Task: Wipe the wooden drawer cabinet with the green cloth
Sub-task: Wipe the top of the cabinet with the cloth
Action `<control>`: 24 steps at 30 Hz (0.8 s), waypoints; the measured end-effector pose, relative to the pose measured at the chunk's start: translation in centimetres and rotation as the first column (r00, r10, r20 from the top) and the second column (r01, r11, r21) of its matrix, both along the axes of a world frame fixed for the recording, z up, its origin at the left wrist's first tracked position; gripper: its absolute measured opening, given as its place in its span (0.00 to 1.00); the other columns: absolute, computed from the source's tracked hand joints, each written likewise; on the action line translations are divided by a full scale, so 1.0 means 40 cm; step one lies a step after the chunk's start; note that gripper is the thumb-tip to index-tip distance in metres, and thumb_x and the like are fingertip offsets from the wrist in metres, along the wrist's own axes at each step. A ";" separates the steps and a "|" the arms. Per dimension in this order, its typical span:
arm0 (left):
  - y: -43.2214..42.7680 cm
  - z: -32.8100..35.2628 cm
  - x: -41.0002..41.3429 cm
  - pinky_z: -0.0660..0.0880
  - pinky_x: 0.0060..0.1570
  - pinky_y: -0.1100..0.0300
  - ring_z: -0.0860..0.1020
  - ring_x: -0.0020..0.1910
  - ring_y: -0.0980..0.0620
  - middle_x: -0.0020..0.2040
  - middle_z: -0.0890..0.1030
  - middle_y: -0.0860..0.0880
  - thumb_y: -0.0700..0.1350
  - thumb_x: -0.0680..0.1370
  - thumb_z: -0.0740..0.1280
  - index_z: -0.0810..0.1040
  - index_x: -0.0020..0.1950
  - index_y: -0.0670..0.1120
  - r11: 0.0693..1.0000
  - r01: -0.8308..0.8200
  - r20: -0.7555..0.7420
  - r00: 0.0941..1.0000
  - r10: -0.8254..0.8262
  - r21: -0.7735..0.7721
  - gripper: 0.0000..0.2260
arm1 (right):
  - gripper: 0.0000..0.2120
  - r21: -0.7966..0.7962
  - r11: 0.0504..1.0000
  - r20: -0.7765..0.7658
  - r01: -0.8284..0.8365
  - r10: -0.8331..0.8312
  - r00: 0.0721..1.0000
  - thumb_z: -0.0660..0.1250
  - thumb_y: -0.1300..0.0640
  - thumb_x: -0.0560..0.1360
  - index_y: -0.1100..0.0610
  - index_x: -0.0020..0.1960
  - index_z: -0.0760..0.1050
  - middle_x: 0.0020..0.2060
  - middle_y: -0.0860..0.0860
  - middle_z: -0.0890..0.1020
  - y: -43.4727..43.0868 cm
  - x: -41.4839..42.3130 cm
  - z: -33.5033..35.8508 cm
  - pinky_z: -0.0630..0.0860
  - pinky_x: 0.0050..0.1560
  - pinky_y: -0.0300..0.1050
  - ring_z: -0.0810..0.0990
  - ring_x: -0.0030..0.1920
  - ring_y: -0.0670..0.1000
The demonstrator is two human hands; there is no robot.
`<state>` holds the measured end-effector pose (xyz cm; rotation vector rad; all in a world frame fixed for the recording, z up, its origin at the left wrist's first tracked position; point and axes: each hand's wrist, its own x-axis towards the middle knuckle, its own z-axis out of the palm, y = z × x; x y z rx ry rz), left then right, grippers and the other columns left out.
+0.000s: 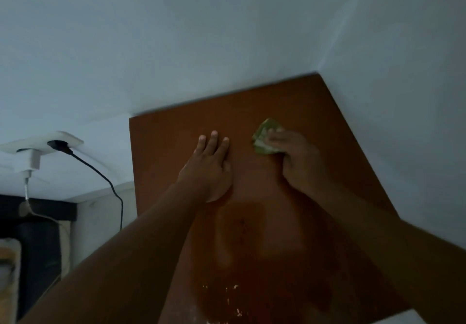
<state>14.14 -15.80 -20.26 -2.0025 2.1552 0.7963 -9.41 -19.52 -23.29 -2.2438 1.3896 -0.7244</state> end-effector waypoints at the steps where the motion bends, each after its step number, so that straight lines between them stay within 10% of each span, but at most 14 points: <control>1: 0.046 0.008 0.003 0.41 0.79 0.50 0.39 0.80 0.43 0.82 0.42 0.46 0.55 0.77 0.41 0.46 0.82 0.47 1.000 0.009 -0.002 1.000 -0.009 -0.002 0.32 | 0.24 0.031 0.998 0.020 -0.054 0.053 0.998 0.54 0.66 0.71 0.60 0.60 0.81 0.63 0.53 0.80 0.064 0.016 0.001 0.65 0.73 0.45 0.75 0.67 0.51; 8: 0.326 0.055 0.028 0.41 0.75 0.55 0.31 0.76 0.52 0.80 0.35 0.51 0.57 0.77 0.41 0.41 0.81 0.49 0.999 -0.008 0.012 1.000 0.008 0.044 0.33 | 0.22 0.158 0.966 0.132 -0.203 0.183 0.974 0.59 0.72 0.71 0.58 0.58 0.82 0.63 0.48 0.80 0.434 0.065 0.017 0.71 0.67 0.48 0.73 0.68 0.48; 16: 0.437 0.040 -0.020 0.35 0.72 0.56 0.27 0.75 0.47 0.77 0.30 0.50 0.57 0.78 0.41 0.35 0.80 0.49 0.998 0.029 -0.007 1.000 -0.028 0.061 0.32 | 0.25 0.025 0.879 0.007 0.476 -0.476 0.879 0.58 0.72 0.71 0.62 0.65 0.76 0.66 0.60 0.77 0.236 -0.211 0.050 0.64 0.73 0.44 0.72 0.69 0.55; 24: 0.422 0.040 -0.005 0.39 0.76 0.51 0.33 0.78 0.45 0.81 0.36 0.47 0.50 0.84 0.50 0.40 0.82 0.48 0.993 0.063 -0.051 0.997 -0.058 0.096 0.29 | 0.22 0.020 0.920 0.026 0.391 -0.391 0.920 0.64 0.75 0.72 0.61 0.63 0.78 0.63 0.56 0.80 0.527 0.021 0.025 0.65 0.74 0.48 0.72 0.69 0.49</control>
